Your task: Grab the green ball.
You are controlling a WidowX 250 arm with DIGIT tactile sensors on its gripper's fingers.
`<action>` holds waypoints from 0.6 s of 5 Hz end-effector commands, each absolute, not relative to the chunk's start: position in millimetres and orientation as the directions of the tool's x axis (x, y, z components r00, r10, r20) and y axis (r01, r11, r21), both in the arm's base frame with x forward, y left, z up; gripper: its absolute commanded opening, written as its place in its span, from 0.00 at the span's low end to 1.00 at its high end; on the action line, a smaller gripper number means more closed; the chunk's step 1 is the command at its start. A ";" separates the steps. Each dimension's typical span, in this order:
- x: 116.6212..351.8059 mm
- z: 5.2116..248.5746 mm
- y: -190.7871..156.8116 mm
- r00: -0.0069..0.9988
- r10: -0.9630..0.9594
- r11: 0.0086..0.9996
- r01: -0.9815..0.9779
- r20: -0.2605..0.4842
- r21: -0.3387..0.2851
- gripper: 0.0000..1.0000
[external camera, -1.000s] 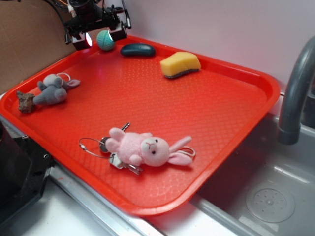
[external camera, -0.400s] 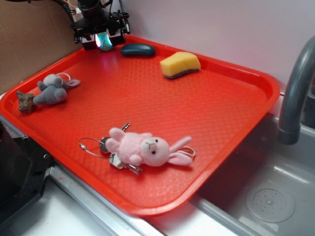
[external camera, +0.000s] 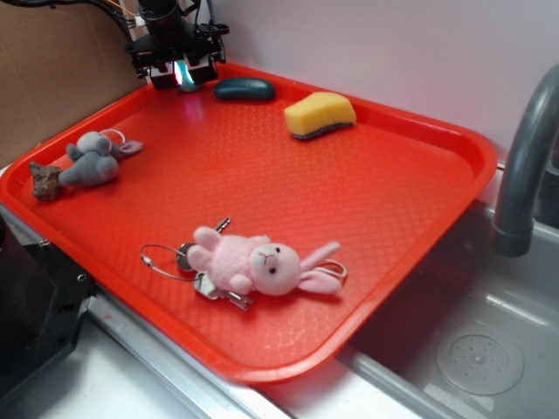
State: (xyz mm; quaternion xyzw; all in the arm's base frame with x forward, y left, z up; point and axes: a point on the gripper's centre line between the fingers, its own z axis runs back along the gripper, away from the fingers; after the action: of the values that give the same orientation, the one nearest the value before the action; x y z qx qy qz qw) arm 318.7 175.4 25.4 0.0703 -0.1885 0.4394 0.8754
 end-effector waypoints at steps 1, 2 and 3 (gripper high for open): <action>316.8 41.8 188.1 0.515 0.733 0.604 -0.793 0.445 -0.077 0.00; 306.3 58.4 178.0 0.550 0.718 0.640 -0.762 0.425 -0.095 0.00; 262.8 107.0 153.6 0.586 0.731 0.671 -0.711 0.350 -0.212 0.00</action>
State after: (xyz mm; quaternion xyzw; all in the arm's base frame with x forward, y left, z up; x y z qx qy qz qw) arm 268.2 137.8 84.2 -0.0230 -0.1761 0.4025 0.8980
